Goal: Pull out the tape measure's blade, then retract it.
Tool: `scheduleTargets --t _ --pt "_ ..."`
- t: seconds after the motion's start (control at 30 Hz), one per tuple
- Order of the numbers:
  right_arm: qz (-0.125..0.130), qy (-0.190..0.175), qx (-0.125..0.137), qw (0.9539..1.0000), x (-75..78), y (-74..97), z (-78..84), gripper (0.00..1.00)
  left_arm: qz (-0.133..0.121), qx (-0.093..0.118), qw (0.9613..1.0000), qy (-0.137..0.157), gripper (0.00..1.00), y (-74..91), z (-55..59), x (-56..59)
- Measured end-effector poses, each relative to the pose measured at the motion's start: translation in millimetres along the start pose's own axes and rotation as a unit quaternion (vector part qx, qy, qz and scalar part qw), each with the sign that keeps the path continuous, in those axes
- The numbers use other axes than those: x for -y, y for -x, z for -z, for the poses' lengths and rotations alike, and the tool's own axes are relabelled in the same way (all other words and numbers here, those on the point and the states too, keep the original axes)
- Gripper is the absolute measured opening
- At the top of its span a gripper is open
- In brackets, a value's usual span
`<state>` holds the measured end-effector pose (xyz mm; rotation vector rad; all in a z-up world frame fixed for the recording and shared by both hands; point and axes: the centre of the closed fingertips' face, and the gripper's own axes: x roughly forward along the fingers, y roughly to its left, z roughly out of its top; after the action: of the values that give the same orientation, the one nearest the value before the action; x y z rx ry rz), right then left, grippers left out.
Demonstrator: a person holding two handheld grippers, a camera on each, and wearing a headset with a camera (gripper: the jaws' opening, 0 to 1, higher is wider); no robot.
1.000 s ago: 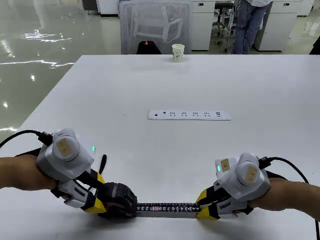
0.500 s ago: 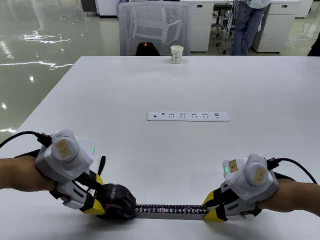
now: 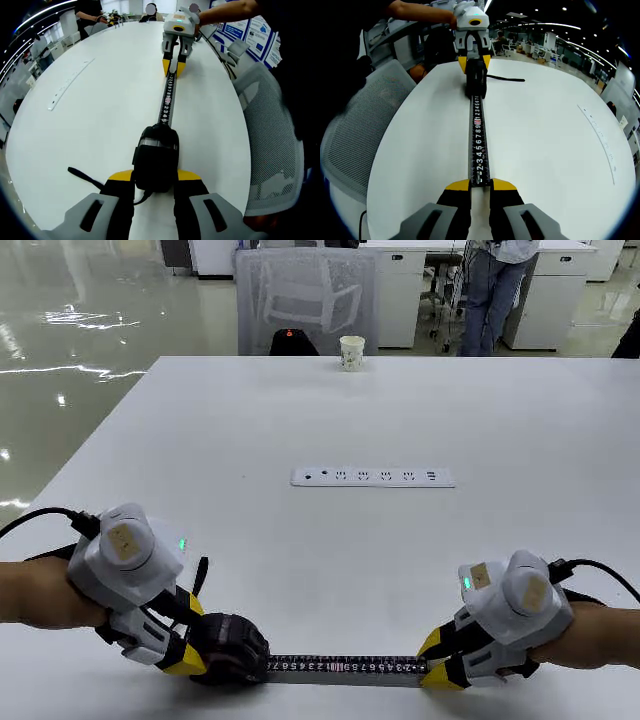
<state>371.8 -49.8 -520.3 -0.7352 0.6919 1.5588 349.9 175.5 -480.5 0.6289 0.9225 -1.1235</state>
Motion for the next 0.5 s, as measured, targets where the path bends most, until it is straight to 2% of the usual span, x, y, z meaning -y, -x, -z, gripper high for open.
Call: scheduleTargets --t 0.5 --pt "0.002 -0.004 -0.006 1.0 2.8 10.0 10.9 0.09 0.001 -0.002 1.0 0.003 0.24 -0.5 0.6 -0.4"
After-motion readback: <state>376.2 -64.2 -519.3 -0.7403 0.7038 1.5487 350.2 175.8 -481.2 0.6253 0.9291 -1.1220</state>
